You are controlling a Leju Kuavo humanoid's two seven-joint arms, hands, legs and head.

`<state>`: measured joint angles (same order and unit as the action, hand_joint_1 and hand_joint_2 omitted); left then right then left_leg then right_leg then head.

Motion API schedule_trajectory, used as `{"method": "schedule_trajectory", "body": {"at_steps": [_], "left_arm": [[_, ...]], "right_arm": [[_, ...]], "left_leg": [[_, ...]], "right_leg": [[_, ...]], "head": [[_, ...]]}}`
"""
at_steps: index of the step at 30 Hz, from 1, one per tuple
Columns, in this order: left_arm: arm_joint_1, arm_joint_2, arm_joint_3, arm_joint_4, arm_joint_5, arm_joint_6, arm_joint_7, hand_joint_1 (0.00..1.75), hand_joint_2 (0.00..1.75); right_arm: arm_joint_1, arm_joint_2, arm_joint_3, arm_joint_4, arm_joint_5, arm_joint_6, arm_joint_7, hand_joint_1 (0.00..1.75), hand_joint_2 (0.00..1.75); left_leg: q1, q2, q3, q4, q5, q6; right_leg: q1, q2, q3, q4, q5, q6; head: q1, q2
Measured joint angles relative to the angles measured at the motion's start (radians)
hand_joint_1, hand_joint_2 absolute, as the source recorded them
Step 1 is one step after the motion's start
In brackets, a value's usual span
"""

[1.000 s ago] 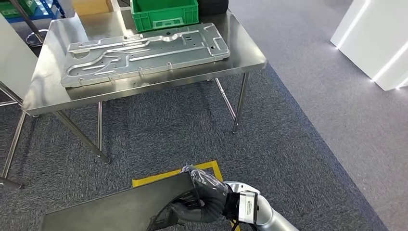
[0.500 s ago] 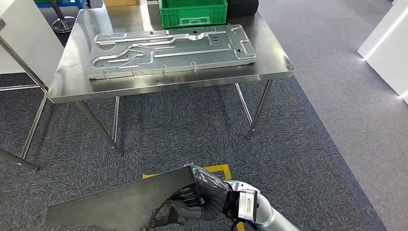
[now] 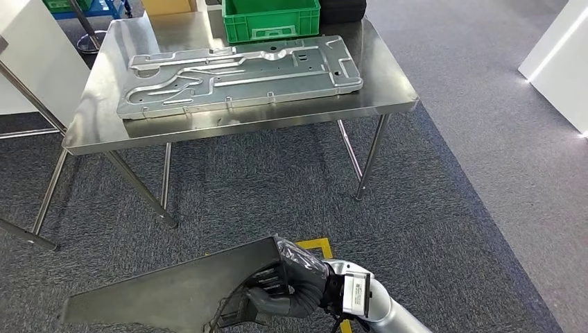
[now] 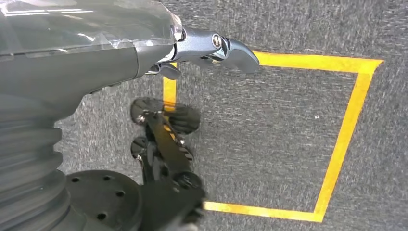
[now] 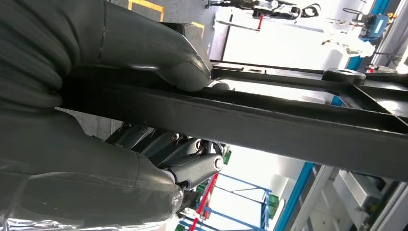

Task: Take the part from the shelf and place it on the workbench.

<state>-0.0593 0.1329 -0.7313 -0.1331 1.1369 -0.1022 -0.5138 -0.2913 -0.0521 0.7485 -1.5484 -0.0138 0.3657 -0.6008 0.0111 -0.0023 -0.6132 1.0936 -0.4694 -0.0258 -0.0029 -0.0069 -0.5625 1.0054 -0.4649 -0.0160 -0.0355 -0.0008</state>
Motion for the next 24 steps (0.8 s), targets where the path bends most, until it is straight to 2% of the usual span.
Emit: {"method": "schedule_trajectory", "body": {"at_steps": [1,2,5,6,8,10,11,12,13,14,15,16,17,18,21,22,24], "left_arm": [[-0.001,0.001,0.000,0.000,0.000,0.000,0.000,0.00,1.75],[-0.002,0.001,-0.001,0.000,0.000,0.000,-0.001,0.00,1.75],[-0.001,0.001,-0.003,0.000,0.001,0.000,-0.003,0.00,1.75],[-0.001,0.001,-0.003,0.000,0.001,0.000,-0.004,0.00,1.75],[-0.001,0.001,-0.004,0.000,0.002,0.000,-0.006,0.00,1.75],[-0.001,0.001,-0.004,0.000,0.004,0.000,-0.008,0.00,1.75],[0.000,0.001,-0.005,0.000,0.004,0.000,-0.008,0.00,1.75],[0.001,0.001,-0.006,0.000,0.004,0.000,-0.008,0.00,1.75],[0.001,0.001,-0.007,0.000,0.004,0.000,-0.008,0.00,1.75],[0.001,0.001,-0.009,0.000,0.004,-0.001,-0.008,0.00,1.75],[0.002,0.000,-0.010,0.000,0.004,-0.001,-0.008,0.00,1.75],[0.001,0.000,-0.012,0.000,0.003,-0.002,-0.008,0.00,1.75],[0.000,-0.001,-0.015,0.000,0.002,-0.004,-0.008,0.00,1.75],[-0.001,-0.002,-0.017,0.000,0.001,-0.005,-0.008,0.00,1.75],[0.000,0.000,-0.023,0.000,-0.004,-0.008,-0.008,0.00,1.75],[-0.002,0.001,-0.024,0.000,-0.004,-0.008,-0.008,0.00,1.75],[-0.005,0.002,-0.027,0.000,-0.004,-0.008,-0.006,0.00,1.75]], "right_arm": [[0.000,0.000,0.000,0.000,0.000,0.000,0.000,1.71,1.75],[0.000,0.001,0.000,0.000,-0.001,0.001,0.000,1.71,1.75],[-0.001,0.002,0.000,0.000,-0.003,0.006,-0.003,1.71,1.75],[-0.002,0.002,0.000,0.000,-0.004,0.008,-0.005,1.71,1.75],[-0.003,0.002,0.000,0.000,-0.007,0.010,-0.011,1.71,1.75],[-0.003,0.002,0.000,0.003,-0.010,0.012,-0.016,1.71,1.75],[-0.003,0.002,0.000,0.005,-0.012,0.012,-0.017,1.71,1.75],[-0.002,0.002,0.000,0.007,-0.013,0.013,-0.018,1.71,1.75],[-0.002,0.002,-0.001,0.008,-0.014,0.013,-0.018,1.71,1.75],[-0.001,0.002,-0.001,0.008,-0.015,0.013,-0.019,1.71,1.75],[-0.002,0.002,-0.002,0.008,-0.016,0.014,-0.019,1.71,1.75],[-0.002,0.001,-0.002,0.008,-0.017,0.014,-0.019,1.71,1.75],[-0.002,0.001,-0.003,0.008,-0.018,0.015,-0.019,1.71,1.75],[-0.002,0.000,-0.004,0.008,-0.019,0.015,-0.020,1.71,1.75],[-0.001,-0.003,-0.007,0.006,-0.020,0.015,-0.024,1.71,1.75],[-0.001,-0.003,-0.007,0.006,-0.021,0.014,-0.027,1.71,1.75],[-0.001,-0.005,-0.009,0.005,-0.022,0.014,-0.033,1.71,1.75]], "left_leg": [[-0.003,0.001,0.027,-0.052,0.014,0.008],[-0.006,0.002,0.041,-0.081,0.017,0.015],[-0.006,-0.002,0.051,-0.093,0.014,0.037],[-0.004,-0.003,0.057,-0.095,0.013,0.042],[-0.003,-0.003,0.068,-0.097,0.011,0.050],[-0.004,-0.005,0.071,-0.097,0.005,0.055],[-0.005,-0.005,0.074,-0.097,0.001,0.056],[-0.005,-0.007,0.079,-0.096,-0.005,0.055],[-0.006,-0.008,0.087,-0.096,-0.011,0.054],[-0.006,-0.009,0.096,-0.096,-0.018,0.052],[-0.006,-0.010,0.105,-0.097,-0.025,0.049],[-0.006,-0.011,0.110,-0.097,-0.031,0.044],[-0.006,-0.011,0.113,-0.098,-0.037,0.039],[-0.006,-0.010,0.116,-0.095,-0.038,0.032],[-0.005,-0.007,0.127,-0.065,-0.043,0.013],[-0.003,-0.006,0.116,-0.035,-0.053,0.009],[0.000,-0.005,0.050,0.075,-0.091,0.002]], "right_leg": [[0.001,0.000,0.003,0.000,-0.003,0.005],[0.002,0.000,0.005,0.001,-0.003,0.011],[0.000,0.000,0.006,0.017,0.000,0.029],[-0.001,0.001,0.000,0.036,-0.007,0.034],[-0.004,0.003,-0.043,0.117,-0.049,0.043],[-0.004,0.003,-0.117,0.231,-0.093,0.049],[-0.005,0.003,-0.146,0.265,-0.097,0.050],[-0.004,0.003,-0.158,0.266,-0.083,0.049],[-0.004,0.003,-0.151,0.231,-0.050,0.046],[-0.003,0.004,-0.128,0.168,-0.005,0.041],[0.000,0.004,-0.103,0.106,0.028,0.033],[0.004,0.004,-0.083,0.055,0.041,0.026],[0.008,0.005,-0.071,0.024,0.044,0.019],[0.010,0.006,-0.067,0.014,0.035,0.012],[0.006,0.007,-0.036,0.000,0.031,-0.008],[0.004,0.006,-0.023,-0.002,0.025,-0.013],[0.003,0.004,-0.005,-0.004,0.012,-0.020]], "head": [[0.000,0.000],[0.001,0.000],[0.001,0.000],[0.001,0.000],[0.002,0.000],[0.002,0.000],[0.002,0.000],[0.002,0.000],[0.002,0.000],[0.002,0.000],[0.002,0.000],[0.003,0.000],[0.003,0.000],[0.003,0.000],[0.004,0.000],[0.003,0.000],[0.001,0.000]]}}
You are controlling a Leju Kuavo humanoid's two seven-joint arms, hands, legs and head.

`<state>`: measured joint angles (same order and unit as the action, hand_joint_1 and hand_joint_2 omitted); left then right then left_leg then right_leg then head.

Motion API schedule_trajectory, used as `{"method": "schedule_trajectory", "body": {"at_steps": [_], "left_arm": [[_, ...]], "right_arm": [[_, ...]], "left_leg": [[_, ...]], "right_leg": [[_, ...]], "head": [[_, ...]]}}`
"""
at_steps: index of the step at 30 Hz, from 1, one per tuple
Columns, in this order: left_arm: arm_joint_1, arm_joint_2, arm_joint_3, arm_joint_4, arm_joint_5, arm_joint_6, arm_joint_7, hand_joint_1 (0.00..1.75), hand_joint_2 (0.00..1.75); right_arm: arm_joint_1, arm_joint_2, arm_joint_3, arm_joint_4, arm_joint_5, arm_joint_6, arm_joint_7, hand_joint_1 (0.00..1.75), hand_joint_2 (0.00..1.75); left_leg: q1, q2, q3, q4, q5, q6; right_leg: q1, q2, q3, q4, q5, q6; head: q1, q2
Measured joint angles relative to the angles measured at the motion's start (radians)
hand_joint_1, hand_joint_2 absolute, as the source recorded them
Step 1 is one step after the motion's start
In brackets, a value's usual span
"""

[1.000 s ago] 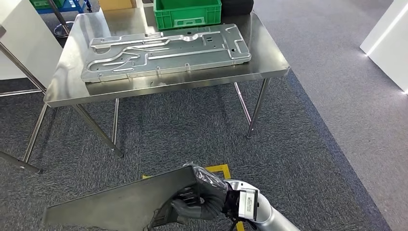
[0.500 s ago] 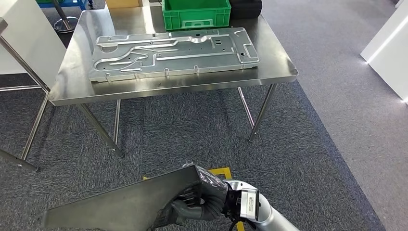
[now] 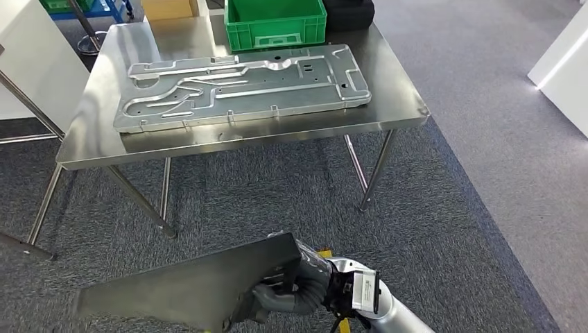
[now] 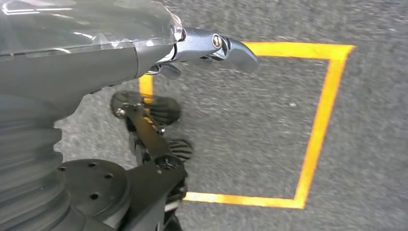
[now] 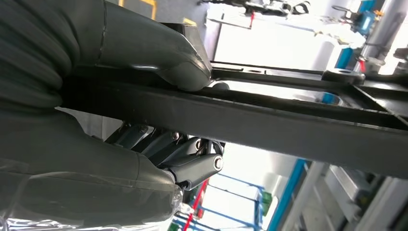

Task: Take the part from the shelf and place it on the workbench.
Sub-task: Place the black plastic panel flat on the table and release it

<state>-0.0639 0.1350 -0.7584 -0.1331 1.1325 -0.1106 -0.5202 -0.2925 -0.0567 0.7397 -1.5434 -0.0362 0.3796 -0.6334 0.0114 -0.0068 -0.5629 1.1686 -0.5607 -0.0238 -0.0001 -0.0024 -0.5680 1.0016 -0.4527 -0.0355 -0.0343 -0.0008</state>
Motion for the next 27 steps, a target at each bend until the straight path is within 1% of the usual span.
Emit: {"method": "schedule_trajectory", "body": {"at_steps": [1,2,3,4,5,6,7,8,9,10,11,12,13,14,15,16,17,18,19,20,21,22,23,24,25,27], "left_arm": [[0.000,0.000,-0.001,0.000,0.000,0.000,0.001,0.00,1.75],[0.002,0.001,-0.001,0.000,0.000,0.000,0.002,0.00,1.75],[0.004,0.001,-0.002,0.000,0.000,0.000,0.003,0.00,1.75],[0.006,0.001,-0.002,0.000,0.000,0.000,0.005,0.00,1.75],[0.007,0.003,-0.002,0.000,0.001,0.000,0.006,0.00,1.75],[0.008,0.004,-0.002,0.000,0.001,0.000,0.008,0.00,1.75],[0.009,0.005,-0.002,0.000,0.002,0.000,0.010,0.00,1.75],[0.009,0.006,-0.002,0.000,0.004,0.001,0.013,0.00,1.75],[0.009,0.006,-0.002,0.000,0.005,0.002,0.015,0.00,1.75],[0.008,0.006,-0.003,0.000,0.006,0.002,0.016,0.00,1.75],[0.007,0.006,-0.003,0.000,0.007,0.003,0.017,0.00,1.75],[0.007,0.006,-0.003,0.000,0.008,0.003,0.017,0.00,1.75],[0.005,0.006,-0.003,0.000,0.009,0.003,0.017,0.00,1.75],[0.004,0.006,-0.003,0.000,0.010,0.003,0.017,0.00,1.75],[0.004,0.006,-0.003,0.000,0.011,0.003,0.016,0.00,1.75],[0.004,0.006,-0.003,0.000,0.012,0.003,0.016,0.00,1.75],[0.004,0.007,-0.004,0.000,0.014,0.003,0.015,0.00,1.75],[0.005,0.007,-0.004,0.000,0.016,0.002,0.015,0.00,1.75],[0.005,0.007,-0.004,0.000,0.018,0.002,0.014,0.00,1.75],[0.005,0.007,-0.005,0.000,0.021,0.001,0.013,0.00,1.75],[0.005,0.006,-0.006,0.000,0.023,0.000,0.012,0.00,1.75],[0.005,0.006,-0.007,0.000,0.026,-0.002,0.011,0.00,1.75],[0.004,0.005,-0.007,0.000,0.030,-0.002,0.010,0.00,1.75],[0.002,0.004,-0.008,0.000,0.033,-0.003,0.009,0.00,1.75],[0.001,0.004,-0.008,0.000,0.036,-0.004,0.008,0.00,1.75],[0.000,0.004,-0.009,0.000,0.040,-0.006,0.007,0.00,1.75]], "right_arm": [[0.001,-0.001,0.000,0.000,0.000,0.000,-0.001,1.71,1.75],[0.003,-0.002,0.000,0.000,0.000,0.000,-0.002,1.71,1.75],[0.006,-0.003,0.000,0.000,0.000,-0.001,-0.002,1.71,1.75],[0.007,-0.004,0.000,0.000,0.000,-0.002,-0.002,1.71,1.75],[0.008,-0.005,-0.001,0.000,0.000,-0.003,-0.002,1.71,1.75],[0.009,-0.006,-0.001,0.000,0.000,-0.004,-0.002,1.71,1.75],[0.010,-0.007,-0.001,0.000,0.000,-0.004,-0.002,1.71,1.75],[0.011,-0.008,-0.002,-0.001,0.000,-0.005,-0.003,1.71,1.75],[0.012,-0.009,-0.002,-0.003,0.000,-0.007,-0.003,1.71,1.75],[0.012,-0.010,-0.002,-0.006,0.000,-0.008,-0.003,1.71,1.75],[0.012,-0.010,-0.003,-0.009,0.001,-0.011,-0.004,1.71,1.75],[0.012,-0.010,-0.003,-0.013,0.001,-0.014,-0.004,1.71,1.75],[0.012,-0.011,-0.004,-0.016,0.003,-0.018,-0.004,1.71,1.75],[0.012,-0.011,-0.006,-0.018,0.005,-0.025,-0.004,1.71,1.75],[0.012,-0.012,-0.009,-0.019,0.009,-0.034,-0.003,1.71,1.75],[0.013,-0.013,-0.013,-0.020,0.013,-0.045,-0.002,1.71,1.75],[0.014,-0.014,-0.019,-0.020,0.015,-0.058,-0.001,1.71,1.75],[0.014,-0.015,-0.028,-0.020,0.014,-0.069,0.001,1.71,1.75],[0.013,-0.017,-0.039,-0.020,0.010,-0.076,0.004,1.71,1.75],[0.010,-0.017,-0.054,-0.021,0.002,-0.080,0.008,1.71,1.75],[0.006,-0.018,-0.070,-0.022,-0.007,-0.080,0.013,1.71,1.75],[0.001,-0.019,-0.087,-0.023,-0.015,-0.077,0.017,1.71,1.75],[-0.005,-0.019,-0.103,-0.024,-0.021,-0.074,0.022,1.71,1.75],[-0.011,-0.020,-0.118,-0.026,-0.023,-0.069,0.026,1.71,1.75],[-0.017,-0.021,-0.131,-0.029,-0.024,-0.063,0.030,1.71,1.75],[-0.030,-0.022,-0.147,-0.034,-0.021,-0.052,0.037,1.71,1.75]], "left_leg": [[0.001,0.000,-0.042,0.057,-0.023,-0.004],[0.003,0.000,-0.079,0.095,-0.041,-0.008],[0.004,0.001,-0.101,0.102,-0.044,-0.010],[0.005,0.001,-0.108,0.075,-0.026,-0.011],[0.006,0.002,-0.101,0.021,0.014,-0.009],[0.006,0.004,-0.090,-0.043,0.073,-0.007],[0.004,0.007,-0.080,-0.096,0.114,-0.003],[0.001,0.009,-0.072,-0.128,0.145,0.003],[-0.003,0.010,-0.069,-0.141,0.156,0.009],[-0.005,0.010,-0.065,-0.141,0.147,0.016],[-0.004,0.007,-0.058,-0.144,0.148,0.023],[-0.003,0.005,-0.050,-0.148,0.145,0.029],[-0.002,0.004,-0.040,-0.151,0.141,0.035],[-0.001,0.003,-0.032,-0.154,0.137,0.040],[-0.001,0.003,-0.025,-0.155,0.131,0.044],[-0.002,0.002,-0.019,-0.156,0.124,0.046],[-0.002,0.001,-0.012,-0.156,0.117,0.047],[-0.002,-0.001,-0.003,-0.156,0.109,0.047],[-0.002,-0.003,0.009,-0.156,0.100,0.046],[-0.002,-0.004,0.022,-0.156,0.090,0.045],[-0.003,-0.005,0.034,-0.157,0.080,0.043],[-0.004,-0.006,0.047,-0.156,0.069,0.039],[-0.006,-0.007,0.056,-0.156,0.060,0.034],[-0.007,-0.008,0.064,-0.156,0.054,0.029],[-0.009,-0.009,0.072,-0.155,0.051,0.022],[-0.010,-0.007,0.081,-0.147,0.045,0.011]], "right_leg": [[0.000,0.000,0.007,0.000,-0.007,-0.001],[0.000,0.001,0.015,0.000,-0.016,0.000],[-0.001,0.003,0.025,0.000,-0.024,0.001],[-0.001,0.004,0.038,0.000,-0.034,0.004],[-0.002,0.004,0.053,0.000,-0.045,0.007],[-0.002,0.004,0.067,0.000,-0.057,0.011],[-0.002,0.004,0.079,0.001,-0.068,0.016],[-0.002,0.003,0.086,0.001,-0.077,0.023],[-0.002,0.003,0.091,0.003,-0.083,0.030],[-0.001,0.003,0.095,0.006,-0.085,0.036],[-0.002,0.002,0.096,0.013,-0.086,0.041],[-0.002,0.003,0.092,0.033,-0.084,0.045],[-0.003,0.003,0.074,0.067,-0.086,0.049],[-0.005,0.003,0.042,0.121,-0.096,0.053],[-0.006,0.003,0.000,0.183,-0.114,0.056],[-0.006,0.003,-0.046,0.241,-0.140,0.060],[-0.006,0.003,-0.086,0.283,-0.162,0.062],[-0.007,0.003,-0.112,0.295,-0.170,0.063],[-0.006,0.003,-0.123,0.278,-0.156,0.062],[-0.006,0.003,-0.119,0.232,-0.119,0.059],[-0.004,0.003,-0.106,0.166,-0.063,0.053],[0.000,0.003,-0.094,0.106,-0.015,0.046],[0.003,0.004,-0.083,0.062,0.019,0.039],[0.006,0.005,-0.078,0.037,0.037,0.033],[0.007,0.006,-0.075,0.030,0.034,0.028],[0.002,0.008,-0.058,0.022,0.033,0.018]], "head": [[-0.001,0.000],[0.000,0.000],[-0.001,0.000],[-0.001,0.000],[0.000,0.000],[0.000,0.000],[0.000,0.000],[0.000,0.000],[0.001,0.000],[0.001,0.000],[0.001,0.000],[0.002,0.000],[0.002,0.000],[0.002,0.000],[0.002,0.000],[0.002,0.000],[0.002,0.000],[0.002,0.000],[0.002,0.000],[0.002,0.000],[0.002,0.000],[0.002,0.000],[0.002,0.000],[0.003,0.000],[0.003,0.000],[0.004,0.000]]}}
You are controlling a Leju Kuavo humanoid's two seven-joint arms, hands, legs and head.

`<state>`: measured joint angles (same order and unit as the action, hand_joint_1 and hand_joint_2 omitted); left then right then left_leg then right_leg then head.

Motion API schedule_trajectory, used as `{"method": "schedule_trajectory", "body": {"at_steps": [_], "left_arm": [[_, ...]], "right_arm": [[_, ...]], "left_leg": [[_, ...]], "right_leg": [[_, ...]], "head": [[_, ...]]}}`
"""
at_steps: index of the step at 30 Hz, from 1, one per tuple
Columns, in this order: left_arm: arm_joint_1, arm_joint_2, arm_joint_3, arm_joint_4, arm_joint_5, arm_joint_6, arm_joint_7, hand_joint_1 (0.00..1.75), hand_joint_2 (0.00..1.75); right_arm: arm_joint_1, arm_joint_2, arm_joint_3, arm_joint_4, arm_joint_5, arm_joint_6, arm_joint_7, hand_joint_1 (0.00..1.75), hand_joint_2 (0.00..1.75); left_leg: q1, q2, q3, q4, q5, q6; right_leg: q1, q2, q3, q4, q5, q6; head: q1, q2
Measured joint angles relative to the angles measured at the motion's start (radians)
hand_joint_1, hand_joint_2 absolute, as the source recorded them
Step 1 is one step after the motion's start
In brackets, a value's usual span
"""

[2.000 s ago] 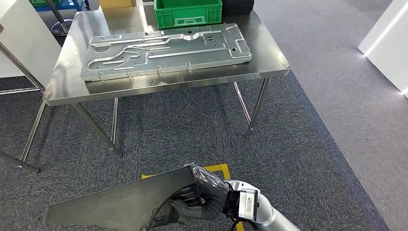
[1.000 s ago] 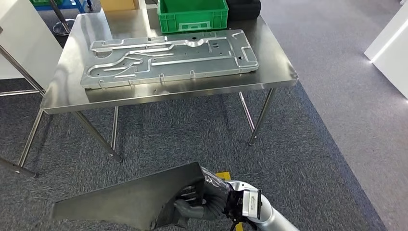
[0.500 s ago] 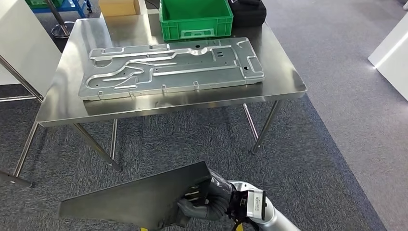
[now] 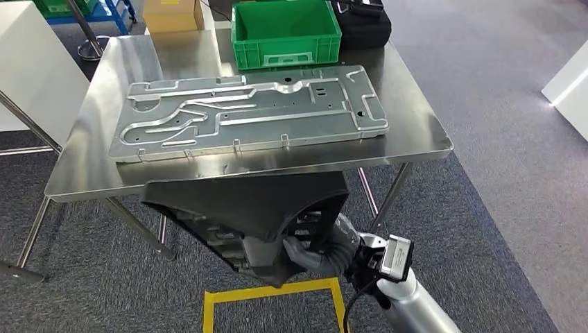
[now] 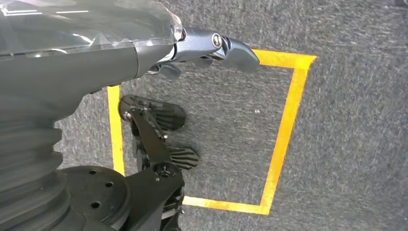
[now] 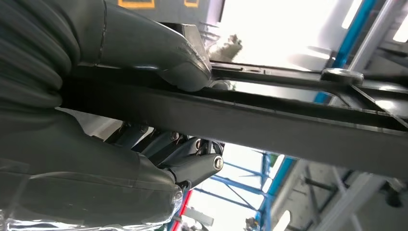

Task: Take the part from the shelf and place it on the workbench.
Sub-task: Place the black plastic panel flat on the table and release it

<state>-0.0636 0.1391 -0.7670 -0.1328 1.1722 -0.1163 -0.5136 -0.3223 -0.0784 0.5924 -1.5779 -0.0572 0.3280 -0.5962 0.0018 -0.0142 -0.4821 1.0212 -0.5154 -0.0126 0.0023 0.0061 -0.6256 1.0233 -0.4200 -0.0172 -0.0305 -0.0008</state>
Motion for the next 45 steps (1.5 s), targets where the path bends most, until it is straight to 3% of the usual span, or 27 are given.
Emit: {"method": "schedule_trajectory", "body": {"at_steps": [2,5,6,7,8,10,12,15,17,21,22,23,25,27,29,32,33,36,37,38,40,41,43,45], "left_arm": [[-0.001,0.000,0.000,0.000,0.003,-0.001,0.000,0.00,1.75],[-0.001,-0.002,-0.001,0.000,0.008,-0.001,0.001,0.00,1.75],[0.000,-0.002,-0.001,0.000,0.010,-0.001,0.002,0.00,1.75],[0.002,-0.003,-0.001,0.000,0.011,0.000,0.002,0.00,1.75],[0.004,-0.003,-0.001,0.000,0.012,0.000,0.002,0.00,1.75],[0.006,-0.002,-0.001,0.000,0.014,0.002,0.002,0.00,1.75],[0.007,-0.001,-0.001,0.000,0.015,0.003,0.002,0.00,1.75],[0.007,-0.002,-0.002,0.000,0.016,0.003,-0.001,0.00,1.75],[0.006,-0.002,-0.002,0.000,0.018,0.003,-0.003,0.00,1.75],[0.005,-0.002,-0.002,0.000,0.022,0.003,-0.007,0.00,1.75],[0.006,-0.002,-0.002,0.000,0.022,0.004,-0.008,0.00,1.75],[0.006,-0.002,-0.002,0.000,0.023,0.004,-0.008,0.00,1.75],[0.006,-0.005,-0.003,0.000,0.024,0.002,-0.008,0.00,1.75],[0.004,-0.008,-0.006,0.000,0.021,-0.001,-0.008,0.00,1.75],[0.002,-0.010,-0.012,0.000,0.011,-0.006,-0.005,0.00,1.75],[-0.002,-0.006,-0.025,0.000,-0.005,-0.017,-0.001,0.00,1.75],[-0.005,-0.004,-0.029,0.000,-0.008,-0.019,0.002,0.00,1.75],[-0.015,-0.003,-0.043,0.000,-0.016,-0.020,0.017,0.00,1.75],[-0.017,-0.002,-0.047,0.000,-0.018,-0.020,0.021,0.00,1.75],[-0.019,-0.001,-0.051,0.000,-0.020,-0.019,0.025,0.00,1.75],[-0.025,0.003,-0.059,0.000,-0.021,-0.018,0.029,0.00,1.75],[-0.029,0.005,-0.062,0.000,-0.022,-0.017,0.030,0.00,1.75],[-0.038,0.008,-0.068,0.000,-0.023,-0.016,0.032,0.00,1.75],[-0.044,0.009,-0.073,-0.001,-0.025,-0.016,0.033,0.00,1.75]], "right_arm": [[-0.014,0.000,-0.005,-0.003,0.006,0.012,0.003,1.71,1.75],[-0.023,0.001,-0.005,-0.003,0.013,0.020,0.010,1.71,1.75],[-0.024,0.001,-0.005,-0.002,0.014,0.021,0.012,1.71,1.75],[-0.024,0.001,-0.005,0.000,0.014,0.021,0.013,1.71,1.75],[-0.024,0.001,-0.005,0.003,0.014,0.022,0.013,1.71,1.75],[-0.027,0.002,-0.005,0.006,0.014,0.024,0.013,1.71,1.75],[-0.029,0.004,-0.004,0.009,0.014,0.027,0.013,1.71,1.75],[-0.036,0.006,-0.002,0.013,0.014,0.027,0.012,1.71,1.75],[-0.048,0.007,-0.002,0.014,0.014,0.026,0.010,1.71,1.75],[-0.066,0.007,-0.004,0.023,0.020,0.016,0.009,1.71,1.75],[-0.068,0.007,-0.005,0.026,0.025,0.012,0.009,1.71,1.75],[-0.074,0.007,-0.008,0.030,0.031,0.006,0.008,1.71,1.75],[-0.095,0.007,-0.019,0.036,0.045,-0.012,0.007,1.71,1.75],[-0.126,0.006,-0.040,0.043,0.070,-0.043,0.008,1.71,1.75],[-0.163,0.003,-0.069,0.053,0.103,-0.083,0.018,1.71,1.75],[-0.248,-0.008,-0.125,0.087,0.136,-0.133,0.043,1.71,1.75],[-0.285,-0.013,-0.145,0.107,0.152,-0.151,0.052,1.71,1.75],[-0.406,-0.033,-0.191,0.203,0.228,-0.213,0.075,1.71,1.75],[-0.446,-0.039,-0.202,0.241,0.251,-0.231,0.082,1.71,1.75],[-0.486,-0.044,-0.211,0.277,0.273,-0.248,0.091,1.71,1.75],[-0.566,-0.050,-0.221,0.350,0.327,-0.286,0.115,1.71,1.75],[-0.604,-0.051,-0.221,0.387,0.360,-0.306,0.128,1.71,1.75],[-0.672,-0.052,-0.217,0.462,0.432,-0.343,0.152,1.71,1.75],[-0.728,-0.051,-0.197,0.540,0.517,-0.369,0.179,1.71,1.75]], "left_leg": [[0.002,0.004,-0.026,0.060,-0.024,-0.010],[0.007,0.007,-0.139,0.231,-0.092,-0.022],[0.008,0.007,-0.169,0.259,-0.102,-0.025],[0.009,0.008,-0.185,0.254,-0.094,-0.026],[0.010,0.008,-0.184,0.216,-0.063,-0.025],[0.009,0.010,-0.161,0.090,0.039,-0.018],[0.003,0.012,-0.146,0.014,0.093,-0.004],[0.002,0.009,-0.132,-0.003,0.094,0.019],[0.005,0.008,-0.114,-0.011,0.090,0.030],[0.005,0.006,-0.089,-0.013,0.069,0.040],[0.004,0.005,-0.080,-0.013,0.062,0.040],[0.003,0.004,-0.069,-0.013,0.055,0.039],[0.001,0.003,-0.049,-0.014,0.040,0.037],[-0.003,0.001,-0.038,-0.014,0.026,0.029],[-0.006,0.000,-0.032,-0.010,0.022,0.017],[-0.005,0.004,-0.042,0.028,-0.002,0.002],[-0.002,0.005,-0.065,0.072,-0.023,-0.003],[0.007,0.007,-0.174,0.251,-0.090,-0.019],[0.010,0.007,-0.195,0.270,-0.087,-0.022],[0.012,0.008,-0.197,0.250,-0.061,-0.025],[0.016,0.009,-0.160,0.126,0.026,-0.024],[0.015,0.010,-0.142,0.064,0.052,-0.022],[0.010,0.010,-0.126,0.009,0.071,-0.009],[0.010,0.010,-0.125,0.005,0.079,0.007]], "right_leg": [[-0.004,0.000,0.020,-0.005,-0.008,-0.011],[-0.005,-0.001,0.039,-0.006,-0.027,-0.017],[-0.005,-0.001,0.047,-0.006,-0.034,-0.017],[-0.005,0.000,0.057,-0.006,-0.043,-0.016],[-0.005,0.000,0.070,-0.006,-0.052,-0.014],[-0.005,0.000,0.094,-0.005,-0.072,-0.008],[-0.004,0.000,0.103,-0.006,-0.087,0.002],[-0.003,0.000,0.109,0.003,-0.092,0.021],[-0.004,-0.001,0.091,0.053,-0.103,0.029],[-0.008,-0.002,-0.063,0.268,-0.179,0.041],[-0.008,-0.002,-0.083,0.274,-0.176,0.041],[-0.007,-0.002,-0.086,0.247,-0.149,0.037],[-0.002,-0.002,-0.057,0.119,-0.047,0.022],[0.005,-0.001,-0.033,0.022,0.012,0.006],[0.007,0.001,-0.028,0.002,0.015,-0.002],[-0.002,0.001,-0.012,-0.009,0.024,-0.014],[-0.004,0.001,-0.007,-0.011,0.024,-0.017],[-0.005,0.000,-0.006,-0.010,0.019,-0.021],[-0.005,0.000,-0.006,-0.009,0.017,-0.020],[-0.006,0.001,-0.005,-0.006,0.014,-0.018],[-0.008,0.002,-0.002,0.000,0.008,-0.012],[-0.008,0.002,-0.002,0.004,0.005,-0.008],[-0.007,0.002,-0.007,0.007,0.004,0.002],[-0.005,0.001,-0.010,0.005,0.006,0.014]], "head": [[-0.001,0.000],[-0.002,0.000],[-0.002,0.000],[-0.002,0.000],[-0.002,0.000],[-0.002,0.000],[-0.002,0.000],[-0.001,0.000],[0.000,0.000],[0.001,0.000],[0.001,0.000],[0.001,0.000],[0.002,0.000],[0.001,0.000],[0.000,0.000],[0.000,0.000],[0.000,0.000],[-0.001,0.000],[-0.001,0.000],[-0.001,0.000],[-0.001,0.000],[-0.001,0.000],[-0.001,0.000],[0.000,0.000]]}}
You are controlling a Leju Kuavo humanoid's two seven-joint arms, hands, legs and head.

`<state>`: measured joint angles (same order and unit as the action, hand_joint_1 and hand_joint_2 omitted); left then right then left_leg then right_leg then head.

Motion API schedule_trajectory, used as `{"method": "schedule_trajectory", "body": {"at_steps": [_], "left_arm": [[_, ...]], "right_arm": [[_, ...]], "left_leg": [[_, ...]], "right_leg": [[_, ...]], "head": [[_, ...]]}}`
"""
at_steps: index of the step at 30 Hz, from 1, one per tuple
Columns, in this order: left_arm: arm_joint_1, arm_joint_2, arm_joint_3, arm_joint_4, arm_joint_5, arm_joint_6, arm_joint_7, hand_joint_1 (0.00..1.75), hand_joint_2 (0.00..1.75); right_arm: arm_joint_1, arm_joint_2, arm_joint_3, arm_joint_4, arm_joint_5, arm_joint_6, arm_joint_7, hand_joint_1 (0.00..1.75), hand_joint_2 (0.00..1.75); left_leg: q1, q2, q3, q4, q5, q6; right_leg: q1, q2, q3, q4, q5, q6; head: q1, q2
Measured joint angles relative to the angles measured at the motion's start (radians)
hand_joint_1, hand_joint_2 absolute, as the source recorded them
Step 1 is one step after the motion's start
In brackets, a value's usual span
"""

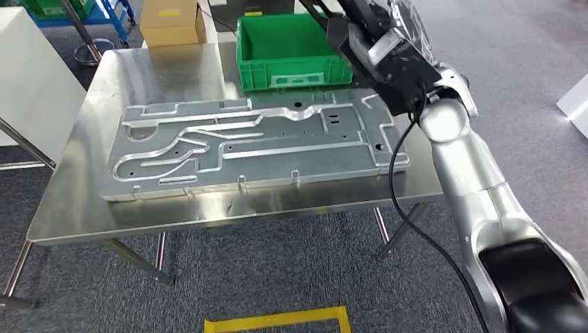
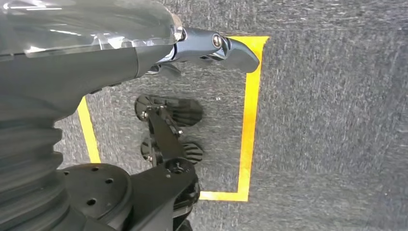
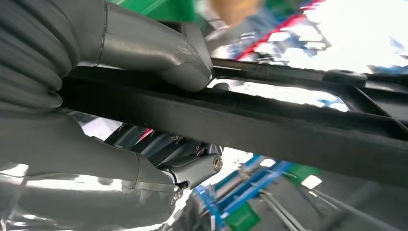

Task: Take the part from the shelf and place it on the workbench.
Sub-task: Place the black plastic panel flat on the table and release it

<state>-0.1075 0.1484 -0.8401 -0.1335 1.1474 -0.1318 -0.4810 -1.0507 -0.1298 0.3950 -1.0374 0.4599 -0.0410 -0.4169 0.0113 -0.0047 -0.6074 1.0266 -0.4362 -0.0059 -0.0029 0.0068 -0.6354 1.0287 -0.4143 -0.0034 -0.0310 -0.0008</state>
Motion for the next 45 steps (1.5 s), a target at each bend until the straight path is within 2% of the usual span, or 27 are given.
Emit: {"method": "schedule_trajectory", "body": {"at_steps": [2,3,5,7,8,9,10,12,14,17,19,21,22,23,24,26,27,30,31,33,35,37,38,39,42,43,45], "left_arm": [[-0.005,0.000,-0.006,-0.001,-0.002,0.000,-0.001,0.00,1.75],[-0.009,0.000,-0.008,-0.002,-0.002,-0.001,-0.001,0.00,1.75],[-0.017,0.000,-0.013,-0.004,-0.003,-0.004,-0.004,0.00,1.75],[-0.022,0.000,-0.017,-0.005,-0.003,-0.010,-0.008,0.00,1.75],[-0.023,0.000,-0.018,-0.006,-0.003,-0.014,-0.011,0.00,1.75],[-0.023,0.000,-0.019,-0.007,-0.003,-0.017,-0.015,0.00,1.75],[-0.022,0.000,-0.019,-0.008,-0.003,-0.020,-0.020,0.00,1.75],[-0.023,-0.001,-0.020,-0.011,-0.004,-0.027,-0.033,0.00,1.75],[-0.023,-0.002,-0.024,-0.013,-0.010,-0.033,-0.040,0.00,1.75],[-0.023,-0.003,-0.034,-0.015,-0.020,-0.036,-0.039,0.00,1.75],[-0.024,-0.003,-0.039,-0.016,-0.025,-0.035,-0.035,0.00,1.75],[-0.024,-0.004,-0.043,-0.016,-0.029,-0.034,-0.031,0.00,1.75],[-0.024,-0.004,-0.045,-0.016,-0.029,-0.033,-0.030,0.00,1.75],[-0.024,-0.005,-0.046,-0.016,-0.029,-0.031,-0.030,0.00,1.75],[-0.025,-0.005,-0.046,-0.016,-0.029,-0.029,-0.030,0.00,1.31],[-0.025,-0.005,-0.047,-0.016,-0.030,-0.020,-0.030,0.00,0.44],[-0.026,-0.005,-0.049,-0.016,-0.031,-0.014,-0.030,0.00,0.44],[-0.027,-0.006,-0.056,-0.016,-0.039,0.010,-0.025,0.00,1.75],[-0.028,-0.006,-0.058,-0.016,-0.041,0.017,-0.020,0.00,1.75],[-0.029,-0.006,-0.062,-0.016,-0.041,0.023,-0.014,0.00,0.87],[-0.029,-0.006,-0.063,-0.016,-0.039,0.021,-0.013,0.00,0.00],[-0.029,-0.006,-0.064,-0.016,-0.038,0.018,-0.013,0.00,0.00],[-0.028,-0.006,-0.064,-0.016,-0.038,0.018,-0.013,0.00,0.00],[-0.028,-0.007,-0.065,-0.016,-0.038,0.017,-0.012,0.00,0.00],[-0.028,-0.011,-0.068,-0.016,-0.037,0.017,-0.011,0.00,0.00],[-0.028,-0.013,-0.069,-0.016,-0.035,0.016,-0.011,0.00,0.00],[-0.026,-0.015,-0.069,-0.016,-0.031,0.015,-0.011,0.00,0.00]], "right_arm": [[-0.049,0.002,0.033,0.087,0.093,-0.013,0.023,1.71,1.75],[-0.073,0.005,0.053,0.135,0.141,-0.017,0.035,1.71,1.75],[-0.109,0.016,0.106,0.237,0.243,-0.024,0.059,1.71,1.75],[-0.123,0.032,0.175,0.336,0.350,-0.023,0.086,1.71,1.75],[-0.125,0.040,0.211,0.383,0.402,-0.018,0.100,1.71,1.75],[-0.125,0.049,0.247,0.425,0.447,-0.014,0.114,1.71,1.75],[-0.124,0.058,0.282,0.463,0.482,-0.011,0.125,1.71,1.75],[-0.120,0.077,0.346,0.530,0.537,-0.010,0.145,1.71,1.75],[-0.104,0.091,0.396,0.581,0.572,-0.015,0.159,1.71,1.75],[-0.063,0.100,0.446,0.633,0.602,-0.053,0.165,1.71,1.75],[-0.040,0.102,0.466,0.656,0.614,-0.096,0.165,1.71,1.75],[-0.017,0.102,0.484,0.674,0.624,-0.137,0.165,1.71,1.75],[-0.005,0.102,0.491,0.682,0.628,-0.156,0.166,1.71,1.75],[0.005,0.102,0.496,0.688,0.631,-0.174,0.166,1.71,1.75],[0.013,0.102,0.500,0.694,0.634,-0.192,0.167,1.28,1.31],[0.023,0.102,0.503,0.701,0.639,-0.226,0.168,0.43,0.44],[0.027,0.102,0.503,0.705,0.640,-0.239,0.166,0.00,0.00],[0.045,0.101,0.503,0.717,0.635,-0.265,0.157,0.00,0.00],[0.051,0.101,0.503,0.720,0.631,-0.271,0.153,0.00,0.00],[0.059,0.101,0.501,0.724,0.623,-0.288,0.143,0.00,0.00],[0.065,0.101,0.492,0.727,0.611,-0.314,0.127,0.00,0.00],[0.076,0.101,0.478,0.727,0.594,-0.350,0.106,0.00,0.00],[0.082,0.101,0.469,0.726,0.584,-0.371,0.093,0.00,0.00],[0.088,0.101,0.457,0.723,0.571,-0.397,0.075,0.00,0.00],[0.092,0.101,0.405,0.692,0.530,-0.483,0.009,0.00,0.00],[0.094,0.102,0.383,0.672,0.516,-0.508,-0.015,0.00,0.00],[0.110,0.103,0.338,0.620,0.488,-0.543,-0.060,0.00,0.00]], "left_leg": [[0.005,0.000,0.004,-0.009,0.010,0.011],[0.007,0.000,0.006,-0.014,0.013,0.016],[0.007,0.000,0.007,-0.016,0.013,0.020],[0.007,-0.002,0.009,-0.015,0.011,0.022],[0.007,-0.003,0.011,-0.014,0.010,0.022],[0.007,-0.006,0.012,-0.013,0.008,0.020],[0.007,-0.008,0.014,-0.012,0.005,0.018],[0.004,-0.010,0.013,-0.009,-0.001,0.010],[0.002,-0.011,0.012,-0.010,-0.004,0.000],[0.003,-0.009,0.010,0.001,-0.018,-0.015],[0.005,-0.005,-0.028,0.084,-0.063,-0.022],[0.007,-0.003,-0.094,0.213,-0.113,-0.028],[0.008,-0.003,-0.117,0.253,-0.120,-0.031],[0.009,-0.002,-0.122,0.258,-0.108,-0.033],[0.010,-0.002,-0.108,0.222,-0.079,-0.033],[0.011,-0.001,-0.044,0.088,-0.013,-0.031],[0.010,-0.001,-0.018,0.035,0.005,-0.026],[0.005,-0.003,0.002,-0.006,0.009,-0.008],[0.006,-0.001,0.003,-0.009,0.011,-0.001],[0.009,0.001,0.006,-0.017,0.016,0.011],[0.009,0.002,0.007,-0.020,0.018,0.018],[0.008,0.003,0.007,-0.019,0.017,0.020],[0.008,0.002,0.007,-0.019,0.016,0.020],[0.008,0.001,0.008,-0.018,0.015,0.020],[0.006,-0.002,0.008,-0.011,0.008,0.012],[0.004,-0.002,0.007,-0.009,0.007,0.007],[0.002,-0.002,0.007,-0.010,0.005,-0.002]], "right_leg": [[0.000,-0.001,-0.007,0.019,-0.015,0.010],[-0.001,-0.002,-0.024,0.055,-0.036,0.014],[-0.003,-0.002,-0.087,0.182,-0.092,0.020],[-0.007,-0.003,-0.140,0.275,-0.112,0.023],[-0.008,-0.003,-0.141,0.269,-0.094,0.022],[-0.010,-0.003,-0.123,0.223,-0.060,0.020],[-0.010,-0.003,-0.092,0.151,-0.021,0.016],[-0.004,-0.004,-0.037,0.031,0.022,0.007],[0.003,-0.003,-0.022,-0.003,0.020,0.001],[-0.003,-0.005,-0.012,-0.017,0.020,-0.011],[-0.008,-0.006,-0.001,-0.025,0.019,-0.021],[-0.007,-0.006,0.004,-0.025,0.014,-0.027],[-0.006,-0.005,0.007,-0.025,0.012,-0.028],[-0.006,-0.003,0.010,-0.024,0.009,-0.027],[-0.006,-0.002,0.014,-0.022,0.006,-0.024],[-0.006,0.001,0.020,-0.015,-0.002,-0.017],[-0.004,0.003,0.020,-0.011,-0.006,-0.013],[-0.001,0.007,0.019,-0.010,-0.007,0.002],[-0.003,0.007,0.019,-0.011,-0.008,0.007],[-0.005,0.005,0.005,0.022,-0.032,0.016],[-0.007,0.003,-0.046,0.132,-0.092,0.023],[-0.009,0.001,-0.105,0.251,-0.136,0.028],[-0.010,0.001,-0.116,0.270,-0.133,0.029],[-0.011,0.000,-0.109,0.249,-0.111,0.028],[-0.007,-0.001,-0.020,0.058,-0.019,0.016],[-0.004,-0.001,-0.001,0.016,-0.006,0.012],[0.002,-0.001,0.009,-0.005,-0.007,0.005]], "head": [[0.001,0.000],[0.002,0.000],[0.003,0.000],[0.003,0.000],[0.004,0.000],[0.004,0.000],[0.004,0.000],[0.003,0.000],[0.003,0.000],[0.002,0.000],[0.002,0.000],[0.001,0.000],[0.001,0.000],[0.001,0.000],[0.001,0.000],[0.002,0.000],[0.002,0.000],[0.003,0.000],[0.003,0.000],[0.004,0.000],[0.005,0.000],[0.005,0.000],[0.005,0.000],[0.005,0.000],[0.005,0.000],[0.005,0.000],[0.004,0.000]]}}
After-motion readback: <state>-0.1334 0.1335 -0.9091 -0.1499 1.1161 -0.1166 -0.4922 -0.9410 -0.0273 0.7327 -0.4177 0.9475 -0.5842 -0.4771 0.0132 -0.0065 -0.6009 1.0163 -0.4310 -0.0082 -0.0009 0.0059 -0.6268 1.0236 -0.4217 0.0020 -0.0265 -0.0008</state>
